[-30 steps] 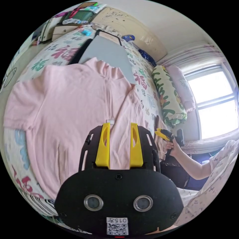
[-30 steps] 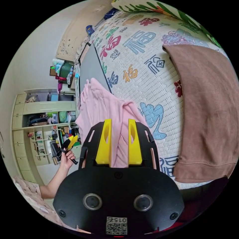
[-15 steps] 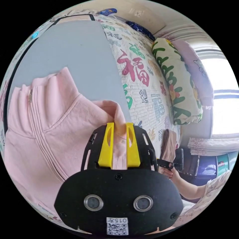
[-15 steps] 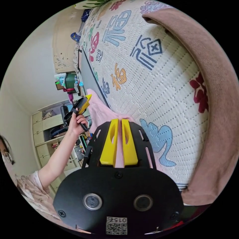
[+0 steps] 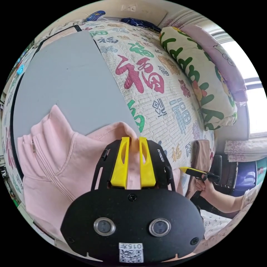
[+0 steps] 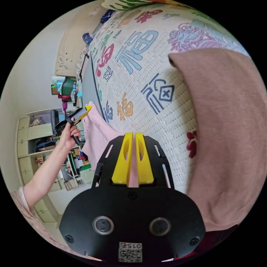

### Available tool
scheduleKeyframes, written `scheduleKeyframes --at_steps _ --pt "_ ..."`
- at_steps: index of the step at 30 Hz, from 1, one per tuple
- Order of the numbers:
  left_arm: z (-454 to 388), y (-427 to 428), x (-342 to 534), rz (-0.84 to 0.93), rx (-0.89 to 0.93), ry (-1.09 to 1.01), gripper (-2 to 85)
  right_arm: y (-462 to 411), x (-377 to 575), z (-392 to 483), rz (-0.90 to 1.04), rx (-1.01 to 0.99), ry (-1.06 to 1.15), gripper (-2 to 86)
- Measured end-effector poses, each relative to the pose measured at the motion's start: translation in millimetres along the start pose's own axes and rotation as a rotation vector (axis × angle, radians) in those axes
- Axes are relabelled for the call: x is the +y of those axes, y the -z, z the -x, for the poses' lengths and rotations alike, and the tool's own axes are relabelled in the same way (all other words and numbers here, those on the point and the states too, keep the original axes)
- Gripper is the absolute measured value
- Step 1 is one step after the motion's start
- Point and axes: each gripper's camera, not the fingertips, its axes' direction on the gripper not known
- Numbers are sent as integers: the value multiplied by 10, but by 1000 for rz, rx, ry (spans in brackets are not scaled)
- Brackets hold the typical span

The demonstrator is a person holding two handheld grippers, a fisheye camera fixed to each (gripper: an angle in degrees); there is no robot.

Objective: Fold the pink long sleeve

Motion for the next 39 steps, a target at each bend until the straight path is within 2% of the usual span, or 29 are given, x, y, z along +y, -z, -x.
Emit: scheduleKeyframes --at_steps 3,7,11,13,15,21,24,28,30,31,34,36,39 --pt "178 334 445 -14 51 30 75 129 203 -145 80 33 233 50" --pt "218 527 1406 82 9 72 84 -20 891 33 218 103 612 64" --pt "243 394 2845 246 31 198 106 -631 1890 333 416 22 997 77" --pt "233 288 3402 292 45 247 107 -986 2311 400 471 42 1168 83" --pt "213 129 3957 340 57 283 105 -1476 2778 381 520 151 1378 92" --pt "214 19 4572 334 -18 282 48 -2556 3559 -23 695 474 1802 64" --pt "226 88 4718 324 -3 226 20 -2928 3691 -367 759 622 1855 21" --pt "310 254 5014 277 14 215 7 -3063 3625 -545 776 627 1791 -5" --pt "339 353 5223 250 -71 174 3 -3296 3653 -755 954 656 1746 -9" --pt "348 361 5274 244 -87 164 3 -3352 3668 -820 970 679 1740 -9" --pt "478 403 5553 198 -23 184 2 -3362 3669 -844 874 703 1737 -10" --pt "621 439 5829 152 81 221 5 -3310 3495 -562 759 646 1614 -10" --pt "786 581 6202 93 167 249 1 -3530 3270 -238 702 601 1470 -9"
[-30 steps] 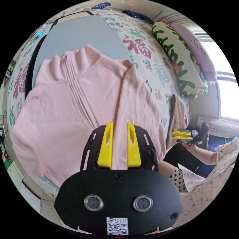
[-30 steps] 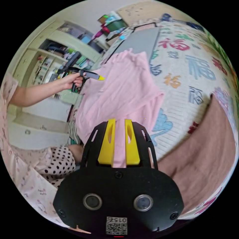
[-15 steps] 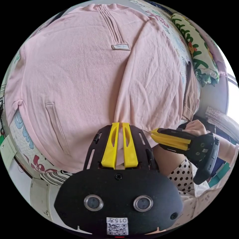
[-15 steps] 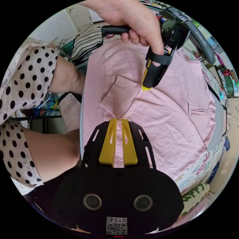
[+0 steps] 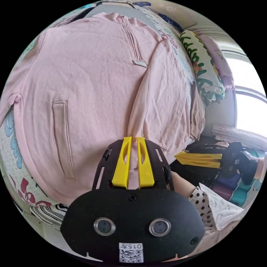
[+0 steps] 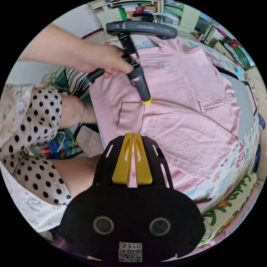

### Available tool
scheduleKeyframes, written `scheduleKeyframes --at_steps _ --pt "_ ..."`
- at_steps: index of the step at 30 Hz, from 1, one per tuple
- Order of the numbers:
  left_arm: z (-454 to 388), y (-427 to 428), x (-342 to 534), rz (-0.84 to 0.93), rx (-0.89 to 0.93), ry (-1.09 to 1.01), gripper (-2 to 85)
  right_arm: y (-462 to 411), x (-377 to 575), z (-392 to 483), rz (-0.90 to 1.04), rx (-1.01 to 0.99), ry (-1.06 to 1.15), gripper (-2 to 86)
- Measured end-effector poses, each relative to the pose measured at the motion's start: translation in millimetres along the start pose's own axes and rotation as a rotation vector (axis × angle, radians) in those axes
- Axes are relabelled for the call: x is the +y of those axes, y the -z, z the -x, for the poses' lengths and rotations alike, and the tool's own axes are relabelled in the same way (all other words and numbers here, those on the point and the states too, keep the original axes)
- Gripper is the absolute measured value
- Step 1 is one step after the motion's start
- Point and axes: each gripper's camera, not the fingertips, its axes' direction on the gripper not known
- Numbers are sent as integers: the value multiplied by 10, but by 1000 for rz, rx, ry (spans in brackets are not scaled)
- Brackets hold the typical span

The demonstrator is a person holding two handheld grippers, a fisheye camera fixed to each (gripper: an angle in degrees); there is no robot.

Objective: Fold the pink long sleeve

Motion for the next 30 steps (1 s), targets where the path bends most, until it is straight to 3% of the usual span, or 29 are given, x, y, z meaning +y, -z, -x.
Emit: scheduleKeyframes --at_steps 4,6,11,15,18,23,28,30 --pt "422 836 642 -286 -153 84 2 -421 -504 -143 106 0 -24 -8" --pt "1159 1476 1091 -424 -179 257 31 -786 -718 -175 222 11 -17 -7" --pt "3020 2521 1939 -684 -139 609 104 -1013 -1024 -273 314 36 -72 -5" --pt "4377 2919 2359 -864 4 852 126 -1037 -1268 -446 365 18 -94 -5" --pt "5104 2842 2391 -892 184 997 134 -1037 -1463 -652 416 -38 -134 -4" --pt "5699 2630 2221 -862 312 1168 133 -1009 -1728 -957 481 -112 -225 -5" --pt "5968 2733 2087 -821 330 1273 17 -900 -1891 -1071 482 -107 -231 -5" --pt "5950 2960 2013 -950 377 1184 0 -830 -1952 -1133 475 -111 -244 -5"
